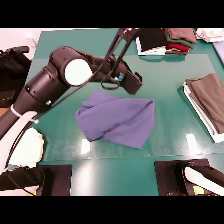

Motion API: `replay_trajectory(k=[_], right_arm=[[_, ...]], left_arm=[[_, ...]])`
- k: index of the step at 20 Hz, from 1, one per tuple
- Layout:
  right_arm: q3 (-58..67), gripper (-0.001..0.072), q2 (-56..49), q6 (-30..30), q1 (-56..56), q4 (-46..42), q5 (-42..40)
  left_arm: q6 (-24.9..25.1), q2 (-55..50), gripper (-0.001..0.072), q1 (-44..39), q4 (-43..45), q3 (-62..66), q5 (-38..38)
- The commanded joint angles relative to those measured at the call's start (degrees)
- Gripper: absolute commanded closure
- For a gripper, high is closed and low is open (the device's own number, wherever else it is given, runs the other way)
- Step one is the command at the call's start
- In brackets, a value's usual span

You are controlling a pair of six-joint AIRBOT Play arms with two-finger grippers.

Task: Fold the shirts.

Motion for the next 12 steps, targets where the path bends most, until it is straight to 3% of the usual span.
replay_trajectory(k=[1,6,12], right_arm=[[0.1,0.0696,0.0,0.1,-0.1,0.0,0.5],[0.1,0.0696,-0.5,0.0,-0.1,0.0,1.5],[0.1,0.0696,-3.5,0.1,1.2,0.4,5.5]], left_arm=[[-2.3,0.2,0.0212,9.6,-0.2,1.2,-6.8],[-3.7,1.4,0.0211,32.2,-1.4,-6.3,-20.5],[-2.2,1.4,0.0211,40.8,-10.1,-31.3,-13.7]])
